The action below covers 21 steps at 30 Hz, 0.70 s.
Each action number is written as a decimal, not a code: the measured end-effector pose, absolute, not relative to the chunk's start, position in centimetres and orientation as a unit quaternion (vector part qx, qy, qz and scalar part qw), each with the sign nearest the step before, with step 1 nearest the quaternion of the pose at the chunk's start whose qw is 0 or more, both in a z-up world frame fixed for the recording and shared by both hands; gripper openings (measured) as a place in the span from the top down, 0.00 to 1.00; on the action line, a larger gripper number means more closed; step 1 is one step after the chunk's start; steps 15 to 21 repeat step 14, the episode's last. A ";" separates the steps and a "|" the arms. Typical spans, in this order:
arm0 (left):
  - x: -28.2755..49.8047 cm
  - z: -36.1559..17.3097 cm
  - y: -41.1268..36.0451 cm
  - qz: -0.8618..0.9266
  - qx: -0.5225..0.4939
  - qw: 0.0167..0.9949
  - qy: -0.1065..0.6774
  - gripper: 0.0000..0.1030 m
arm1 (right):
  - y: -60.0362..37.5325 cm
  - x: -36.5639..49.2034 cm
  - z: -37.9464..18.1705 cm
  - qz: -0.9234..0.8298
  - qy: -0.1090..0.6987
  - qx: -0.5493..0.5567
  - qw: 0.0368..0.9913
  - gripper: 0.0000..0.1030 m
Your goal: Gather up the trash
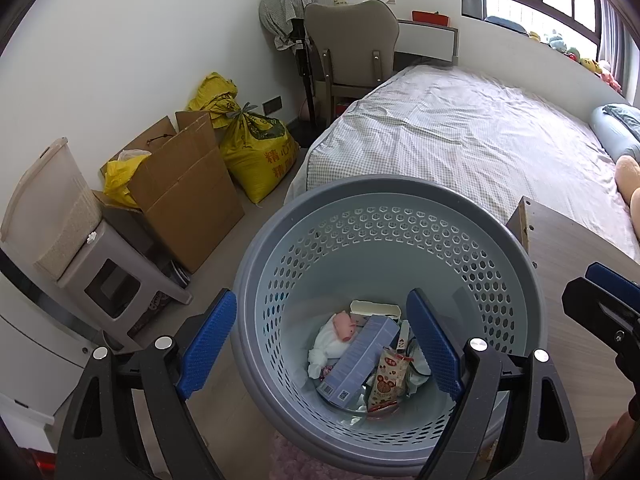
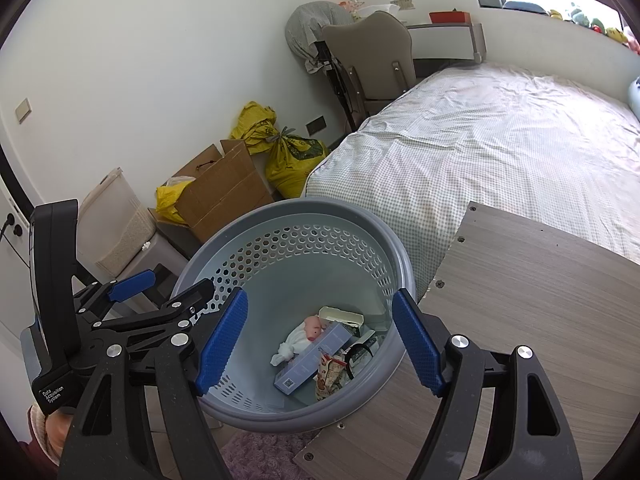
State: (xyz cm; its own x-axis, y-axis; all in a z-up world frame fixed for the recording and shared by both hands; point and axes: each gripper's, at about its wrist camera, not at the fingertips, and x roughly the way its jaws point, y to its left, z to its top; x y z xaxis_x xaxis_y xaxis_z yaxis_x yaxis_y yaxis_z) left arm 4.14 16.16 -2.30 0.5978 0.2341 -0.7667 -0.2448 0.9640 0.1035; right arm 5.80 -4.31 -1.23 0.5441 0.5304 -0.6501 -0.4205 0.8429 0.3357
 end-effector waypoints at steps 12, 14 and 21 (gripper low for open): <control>4.1 -2.3 16.0 0.135 -0.008 0.893 0.428 0.19 | -4.2 5.7 -1.2 0.273 0.392 0.068 0.876 0.25; 4.2 -2.3 16.0 0.135 -0.009 0.894 0.428 0.19 | -4.2 5.7 -1.2 0.273 0.393 0.068 0.876 0.25; 4.2 -2.3 16.0 0.135 -0.009 0.894 0.428 0.19 | -4.2 5.7 -1.2 0.273 0.393 0.068 0.876 0.25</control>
